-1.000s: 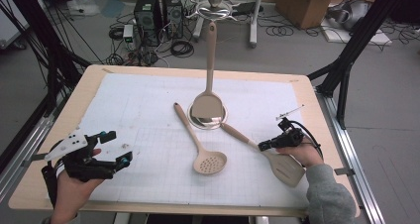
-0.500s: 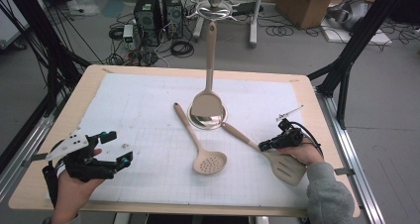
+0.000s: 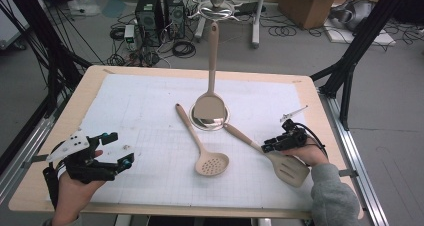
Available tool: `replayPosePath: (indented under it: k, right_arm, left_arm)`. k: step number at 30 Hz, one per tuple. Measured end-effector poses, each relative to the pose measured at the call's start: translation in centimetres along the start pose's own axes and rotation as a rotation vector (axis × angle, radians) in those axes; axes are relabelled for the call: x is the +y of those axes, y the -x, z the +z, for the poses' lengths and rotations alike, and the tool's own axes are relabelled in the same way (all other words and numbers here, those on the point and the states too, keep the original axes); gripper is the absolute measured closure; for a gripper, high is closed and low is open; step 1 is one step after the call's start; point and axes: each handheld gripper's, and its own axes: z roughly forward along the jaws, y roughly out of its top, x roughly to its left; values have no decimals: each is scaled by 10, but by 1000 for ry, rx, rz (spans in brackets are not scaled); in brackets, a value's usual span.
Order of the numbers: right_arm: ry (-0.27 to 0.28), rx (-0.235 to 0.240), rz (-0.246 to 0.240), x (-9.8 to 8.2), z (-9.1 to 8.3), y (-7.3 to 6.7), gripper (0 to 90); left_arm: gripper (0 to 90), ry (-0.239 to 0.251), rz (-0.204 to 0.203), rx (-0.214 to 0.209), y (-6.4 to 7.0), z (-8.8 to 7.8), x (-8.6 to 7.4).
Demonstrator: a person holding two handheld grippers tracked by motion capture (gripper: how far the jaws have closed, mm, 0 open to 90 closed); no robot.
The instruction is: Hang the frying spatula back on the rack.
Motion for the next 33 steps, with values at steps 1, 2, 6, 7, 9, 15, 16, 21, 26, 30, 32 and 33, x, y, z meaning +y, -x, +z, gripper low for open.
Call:
replayPosePath:
  k: [1,2,6,7,9,15,16,21,26,30,32,33]
  right_arm:
    - [1,-2,-7,0,-1,0,502]
    - [1,-11,-13,0,-2,-1,466]
    - [25,-67,-38,2,-6,-5,359]
    - [22,-81,-49,4,-7,-7,343]
    - [19,-122,-91,7,-11,-13,300]
    - [14,-223,-190,14,-14,-33,206]
    - [1,-249,-198,14,-13,-36,192]
    - [-57,-358,-252,13,-8,-48,152]
    - [-70,-417,-311,14,-3,-62,148]
    - [-110,-442,-325,12,2,-69,152]
    - [-109,-451,-329,9,5,-71,159]
    - [-103,-446,-326,7,6,-71,162]
  left_arm:
    - [60,1,0,0,0,0,0]
    - [60,1,0,0,0,0,0]
    - [60,1,-1,-2,0,1,0]
    - [61,0,1,-3,0,1,0]
    - [61,1,-1,-3,1,1,0]
    - [60,5,3,-2,1,0,1]
    - [60,8,1,-3,1,0,1]
    - [61,6,8,-6,1,1,2]
    - [61,5,7,-11,1,2,3]
    - [60,5,5,-13,2,4,3]
    - [61,2,11,-14,2,5,4]
    - [61,3,7,-17,3,5,4]
